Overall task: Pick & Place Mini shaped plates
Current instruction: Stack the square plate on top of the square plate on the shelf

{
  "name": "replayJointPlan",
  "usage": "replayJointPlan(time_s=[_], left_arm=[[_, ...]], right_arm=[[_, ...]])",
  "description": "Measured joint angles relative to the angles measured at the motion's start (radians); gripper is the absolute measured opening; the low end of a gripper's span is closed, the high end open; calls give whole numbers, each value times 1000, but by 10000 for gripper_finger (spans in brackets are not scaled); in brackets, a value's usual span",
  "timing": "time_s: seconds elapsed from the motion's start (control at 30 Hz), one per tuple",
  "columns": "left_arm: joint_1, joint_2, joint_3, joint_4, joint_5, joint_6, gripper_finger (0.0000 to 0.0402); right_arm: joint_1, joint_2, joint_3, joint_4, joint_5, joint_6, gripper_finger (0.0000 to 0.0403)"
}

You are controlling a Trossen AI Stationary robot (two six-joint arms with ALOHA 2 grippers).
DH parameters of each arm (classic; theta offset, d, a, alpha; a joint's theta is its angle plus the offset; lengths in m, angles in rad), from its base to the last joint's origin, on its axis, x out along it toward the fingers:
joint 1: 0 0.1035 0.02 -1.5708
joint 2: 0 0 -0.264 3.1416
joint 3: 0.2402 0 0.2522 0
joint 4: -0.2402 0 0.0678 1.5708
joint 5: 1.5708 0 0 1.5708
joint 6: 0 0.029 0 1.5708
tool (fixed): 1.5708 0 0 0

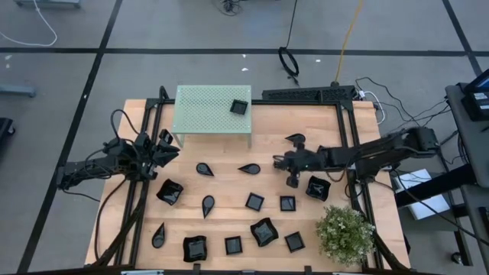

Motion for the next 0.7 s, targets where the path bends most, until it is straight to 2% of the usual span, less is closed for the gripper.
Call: replayJointPlan(time_s=[0.17,0.33,0.43,0.5,0.57,0.7], left_arm=[[0,0,0,0,0,0,81],[0,0,0,0,0,0,81],[0,0,0,0,0,0,81],[0,0,0,-1,0,0,81],[0,0,0,0,0,0,81],[0,0,0,-1,0,0,81]], right_arm=[[-27,-62,113,36,120,-162,1],[-78,-63,233,25,119,-292,0],[-108,-64,270,29,113,-257,1],[-135,-65,272,-5,53,-169,2],[-159,-61,271,-114,-34,-69,7],[-171,-12,234,-244,-179,44,43]])
